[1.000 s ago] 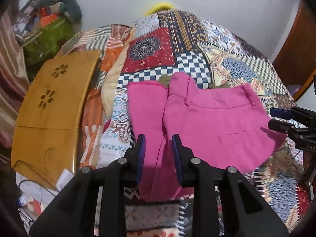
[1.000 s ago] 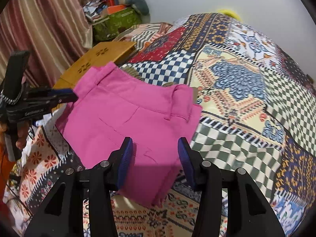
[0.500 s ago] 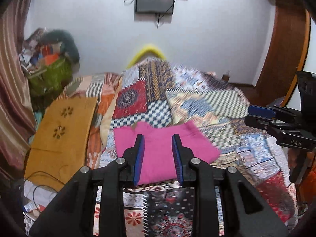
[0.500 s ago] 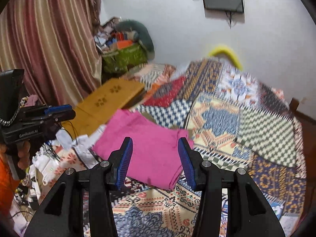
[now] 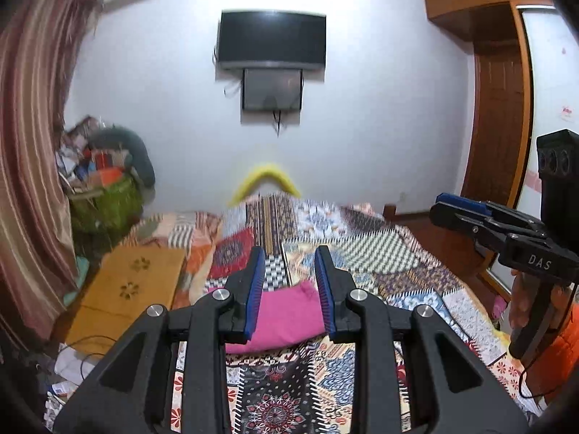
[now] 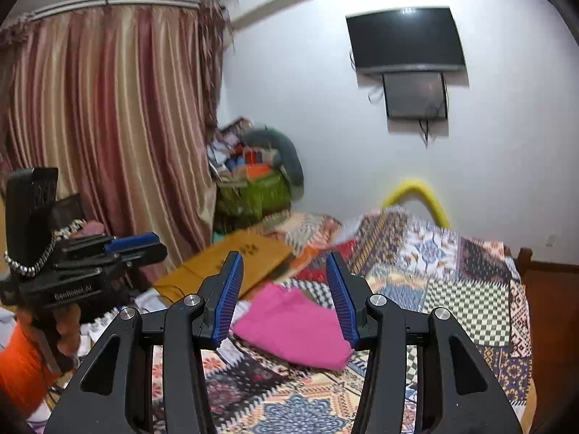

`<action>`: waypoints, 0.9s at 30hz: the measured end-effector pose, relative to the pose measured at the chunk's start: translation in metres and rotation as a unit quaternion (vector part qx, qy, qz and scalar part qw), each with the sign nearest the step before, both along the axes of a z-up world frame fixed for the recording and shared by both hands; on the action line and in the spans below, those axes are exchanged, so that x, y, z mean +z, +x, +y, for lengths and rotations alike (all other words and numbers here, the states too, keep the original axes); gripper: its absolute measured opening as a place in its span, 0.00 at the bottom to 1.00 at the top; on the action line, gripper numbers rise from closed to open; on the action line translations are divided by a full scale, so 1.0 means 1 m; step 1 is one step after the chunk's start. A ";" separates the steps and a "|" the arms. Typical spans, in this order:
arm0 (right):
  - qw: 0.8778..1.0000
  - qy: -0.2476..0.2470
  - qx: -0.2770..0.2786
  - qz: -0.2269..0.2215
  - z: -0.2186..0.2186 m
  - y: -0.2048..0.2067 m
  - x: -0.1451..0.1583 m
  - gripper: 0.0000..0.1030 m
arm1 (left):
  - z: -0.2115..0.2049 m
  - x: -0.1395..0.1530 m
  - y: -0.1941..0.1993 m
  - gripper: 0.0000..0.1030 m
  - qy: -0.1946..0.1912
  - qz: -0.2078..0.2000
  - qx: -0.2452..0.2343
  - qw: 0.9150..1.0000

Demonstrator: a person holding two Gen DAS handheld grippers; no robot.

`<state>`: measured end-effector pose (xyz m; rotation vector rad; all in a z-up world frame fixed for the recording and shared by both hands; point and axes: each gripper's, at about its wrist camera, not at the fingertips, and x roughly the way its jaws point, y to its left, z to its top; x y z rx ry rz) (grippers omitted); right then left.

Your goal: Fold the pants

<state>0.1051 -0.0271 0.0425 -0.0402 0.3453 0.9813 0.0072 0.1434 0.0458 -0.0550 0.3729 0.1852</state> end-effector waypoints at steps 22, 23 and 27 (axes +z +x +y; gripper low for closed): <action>0.997 0.056 -0.005 -0.058 -0.034 -0.088 0.013 0.62 | -0.060 0.023 -0.100 0.68 0.011 -0.107 0.049 0.993; 0.997 0.058 -0.008 -0.057 -0.035 -0.088 0.013 0.64 | -0.062 0.024 -0.100 0.69 0.011 -0.108 0.052 0.993; 0.995 0.065 -0.025 -0.066 -0.041 -0.092 0.013 0.81 | -0.061 0.020 -0.101 0.83 0.003 -0.107 0.059 0.992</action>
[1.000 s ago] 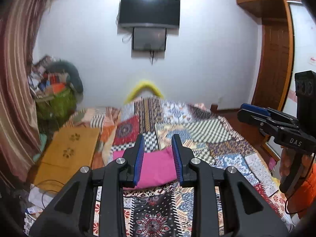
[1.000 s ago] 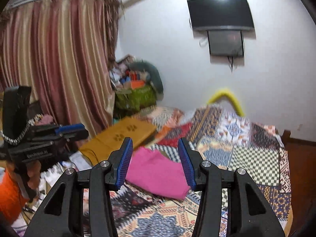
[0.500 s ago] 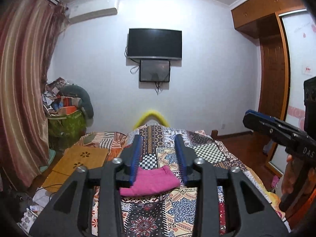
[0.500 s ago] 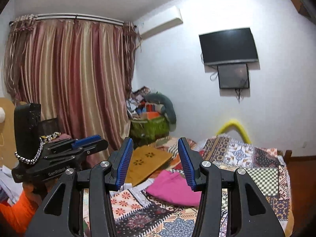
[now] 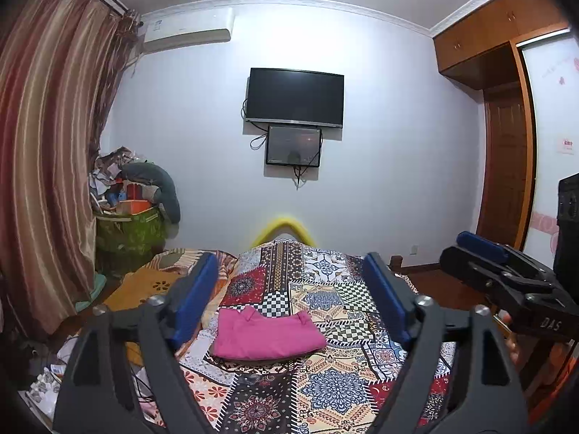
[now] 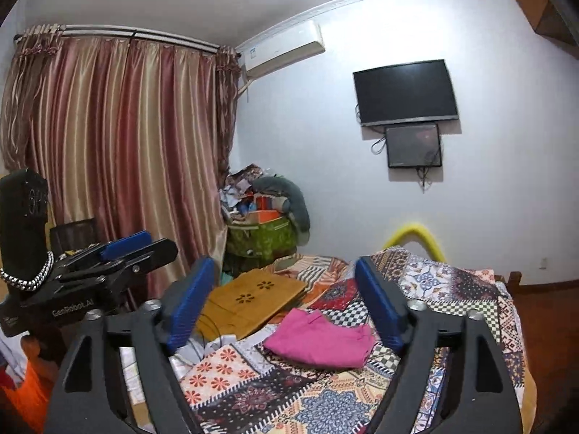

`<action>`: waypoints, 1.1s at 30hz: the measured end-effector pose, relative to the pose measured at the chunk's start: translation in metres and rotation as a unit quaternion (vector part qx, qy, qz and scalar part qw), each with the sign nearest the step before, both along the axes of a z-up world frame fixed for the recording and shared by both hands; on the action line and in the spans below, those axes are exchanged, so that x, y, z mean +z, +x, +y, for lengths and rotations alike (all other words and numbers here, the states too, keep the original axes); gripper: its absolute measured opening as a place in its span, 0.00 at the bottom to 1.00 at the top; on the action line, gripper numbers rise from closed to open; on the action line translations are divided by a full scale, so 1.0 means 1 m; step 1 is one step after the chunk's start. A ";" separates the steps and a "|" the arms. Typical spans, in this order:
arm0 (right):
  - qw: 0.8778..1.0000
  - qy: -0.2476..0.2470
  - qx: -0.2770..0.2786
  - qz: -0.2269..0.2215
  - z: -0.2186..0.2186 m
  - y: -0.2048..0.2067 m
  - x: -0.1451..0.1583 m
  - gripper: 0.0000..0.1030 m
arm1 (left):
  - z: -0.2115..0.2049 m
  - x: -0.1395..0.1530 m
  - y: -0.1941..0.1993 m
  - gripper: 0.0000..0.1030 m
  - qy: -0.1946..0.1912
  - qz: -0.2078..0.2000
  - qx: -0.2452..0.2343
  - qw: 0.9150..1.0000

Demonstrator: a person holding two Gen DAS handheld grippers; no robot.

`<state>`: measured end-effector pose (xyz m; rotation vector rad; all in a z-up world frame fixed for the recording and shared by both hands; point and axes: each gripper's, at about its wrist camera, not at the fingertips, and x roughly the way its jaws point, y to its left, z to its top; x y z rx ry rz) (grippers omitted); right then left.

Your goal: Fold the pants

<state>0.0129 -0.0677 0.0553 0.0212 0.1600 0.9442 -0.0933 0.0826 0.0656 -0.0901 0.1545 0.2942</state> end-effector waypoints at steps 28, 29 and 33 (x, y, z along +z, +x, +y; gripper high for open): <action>1.000 0.011 -0.026 0.001 -0.006 -0.005 -0.001 1.00 | 0.000 -0.008 0.006 0.96 0.007 -0.007 0.013 1.000; 1.000 0.011 -0.027 0.001 -0.006 -0.005 -0.001 1.00 | 0.000 -0.008 0.007 0.96 0.006 -0.006 0.013 1.000; 1.000 0.009 -0.028 0.002 -0.006 -0.004 -0.001 1.00 | 0.001 -0.010 0.010 0.96 0.003 -0.001 0.010 1.000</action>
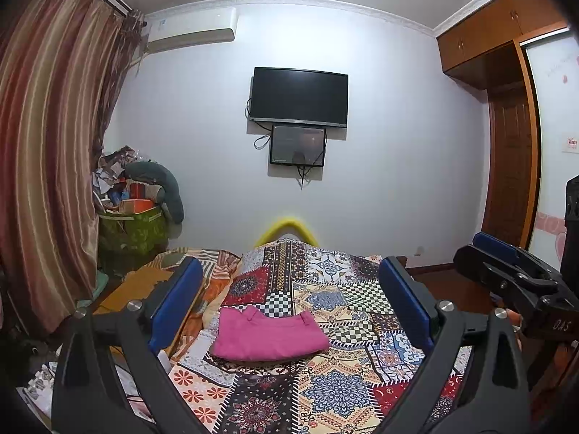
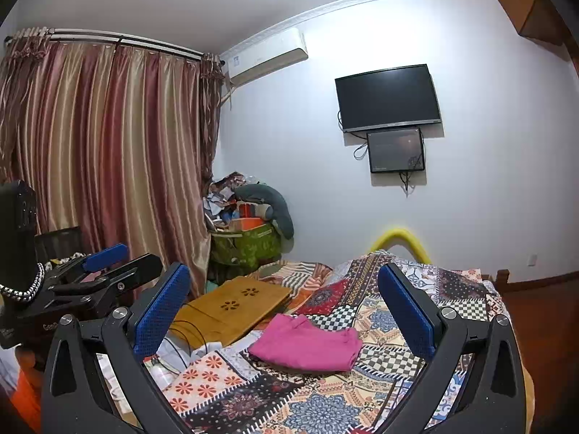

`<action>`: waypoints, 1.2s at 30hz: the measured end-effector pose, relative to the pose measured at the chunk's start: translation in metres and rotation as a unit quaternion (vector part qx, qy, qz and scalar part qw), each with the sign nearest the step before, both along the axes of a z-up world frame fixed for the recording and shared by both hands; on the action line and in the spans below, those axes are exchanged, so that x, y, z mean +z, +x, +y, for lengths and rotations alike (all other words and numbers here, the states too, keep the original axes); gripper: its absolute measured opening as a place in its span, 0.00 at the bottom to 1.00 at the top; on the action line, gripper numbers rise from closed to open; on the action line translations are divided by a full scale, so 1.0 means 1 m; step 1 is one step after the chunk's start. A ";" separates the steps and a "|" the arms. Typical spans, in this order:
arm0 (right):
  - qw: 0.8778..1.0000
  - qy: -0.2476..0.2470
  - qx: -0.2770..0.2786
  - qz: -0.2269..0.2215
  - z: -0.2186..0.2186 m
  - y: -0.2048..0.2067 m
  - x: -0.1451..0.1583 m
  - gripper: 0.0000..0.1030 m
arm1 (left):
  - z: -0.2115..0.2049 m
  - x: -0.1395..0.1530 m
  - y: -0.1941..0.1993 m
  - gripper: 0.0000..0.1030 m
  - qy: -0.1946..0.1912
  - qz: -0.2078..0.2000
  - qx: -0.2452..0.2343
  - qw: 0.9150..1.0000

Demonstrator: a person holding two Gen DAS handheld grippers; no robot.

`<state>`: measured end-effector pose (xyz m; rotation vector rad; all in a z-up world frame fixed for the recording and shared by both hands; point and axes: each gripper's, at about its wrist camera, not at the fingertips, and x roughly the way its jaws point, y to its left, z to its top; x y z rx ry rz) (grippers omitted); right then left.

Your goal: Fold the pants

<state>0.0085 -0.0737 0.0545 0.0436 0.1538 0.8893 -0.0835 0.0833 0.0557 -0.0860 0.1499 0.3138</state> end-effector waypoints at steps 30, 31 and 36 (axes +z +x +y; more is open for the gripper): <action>1.000 -0.002 -0.007 0.004 0.000 0.002 0.001 1.00 | 0.002 -0.003 0.007 0.96 -0.005 0.008 -0.012 1.000; 1.000 -0.002 -0.007 0.004 0.000 0.002 0.001 1.00 | 0.002 -0.003 0.007 0.96 -0.006 0.008 -0.013 1.000; 1.000 -0.002 -0.006 0.007 0.000 0.003 0.000 1.00 | 0.002 -0.004 0.009 0.96 -0.006 0.008 -0.014 1.000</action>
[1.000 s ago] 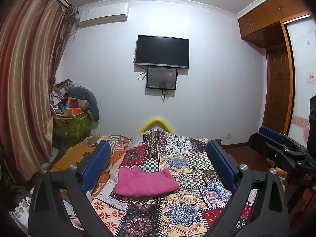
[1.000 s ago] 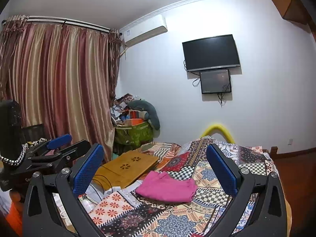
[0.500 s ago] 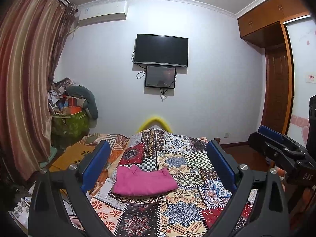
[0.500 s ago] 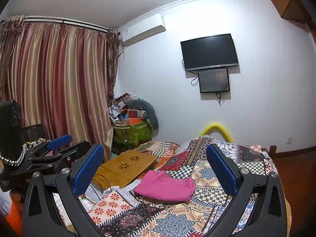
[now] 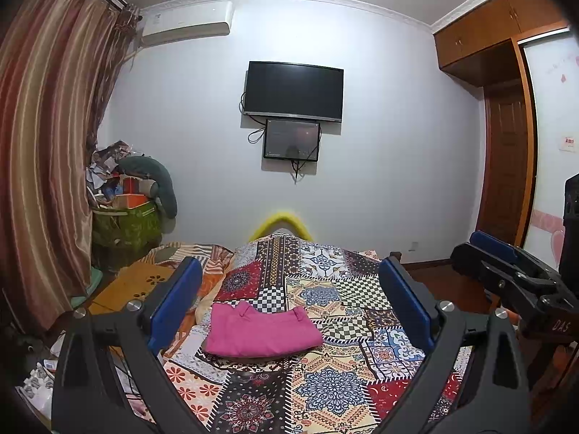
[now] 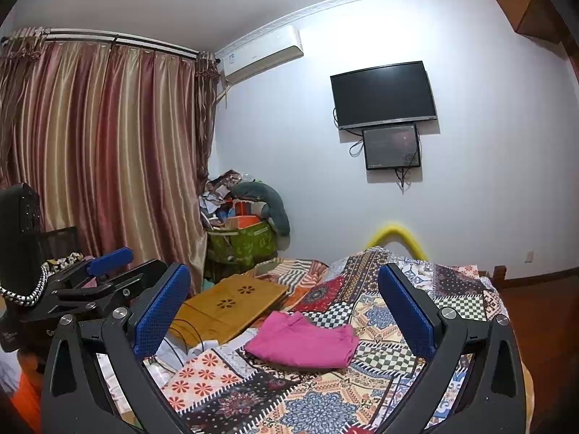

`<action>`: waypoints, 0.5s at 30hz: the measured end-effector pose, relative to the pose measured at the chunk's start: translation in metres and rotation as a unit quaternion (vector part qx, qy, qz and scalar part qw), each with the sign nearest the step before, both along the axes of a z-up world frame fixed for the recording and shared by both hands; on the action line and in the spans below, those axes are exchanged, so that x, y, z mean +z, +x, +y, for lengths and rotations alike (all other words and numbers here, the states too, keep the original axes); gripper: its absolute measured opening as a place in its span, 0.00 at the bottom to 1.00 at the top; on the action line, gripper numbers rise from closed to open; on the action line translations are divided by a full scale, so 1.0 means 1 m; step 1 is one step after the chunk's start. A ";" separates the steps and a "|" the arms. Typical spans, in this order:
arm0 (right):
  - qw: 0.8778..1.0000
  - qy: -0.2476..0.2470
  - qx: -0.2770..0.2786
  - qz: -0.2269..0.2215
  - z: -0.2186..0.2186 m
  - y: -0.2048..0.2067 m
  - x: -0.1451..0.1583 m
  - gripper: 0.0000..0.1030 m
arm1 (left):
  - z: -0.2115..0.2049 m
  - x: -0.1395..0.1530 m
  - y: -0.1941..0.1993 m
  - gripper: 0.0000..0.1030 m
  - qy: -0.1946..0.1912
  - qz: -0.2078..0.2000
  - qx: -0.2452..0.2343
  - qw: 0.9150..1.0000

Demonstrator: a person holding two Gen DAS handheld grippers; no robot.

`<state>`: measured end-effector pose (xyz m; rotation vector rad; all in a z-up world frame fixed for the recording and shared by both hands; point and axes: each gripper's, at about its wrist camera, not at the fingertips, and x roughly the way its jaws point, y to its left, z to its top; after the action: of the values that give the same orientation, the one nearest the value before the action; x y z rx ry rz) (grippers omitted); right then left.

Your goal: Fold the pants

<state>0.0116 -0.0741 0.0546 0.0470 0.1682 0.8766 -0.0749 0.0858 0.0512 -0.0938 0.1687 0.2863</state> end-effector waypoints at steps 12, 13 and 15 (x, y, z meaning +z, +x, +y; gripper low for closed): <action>1.000 0.001 0.001 0.004 0.000 0.001 -0.003 1.00 | -0.004 -0.001 0.002 0.99 0.005 0.003 -0.015 1.000; 1.000 0.001 0.001 0.004 0.000 0.001 -0.003 1.00 | -0.005 -0.001 0.002 0.99 0.007 0.004 -0.015 1.000; 1.000 0.001 0.001 0.004 0.000 0.002 -0.003 1.00 | -0.006 -0.002 0.003 0.99 0.009 0.004 -0.013 1.000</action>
<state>0.0131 -0.0742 0.0520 0.0522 0.1746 0.8786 -0.0720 0.0796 0.0492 -0.0732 0.1749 0.2623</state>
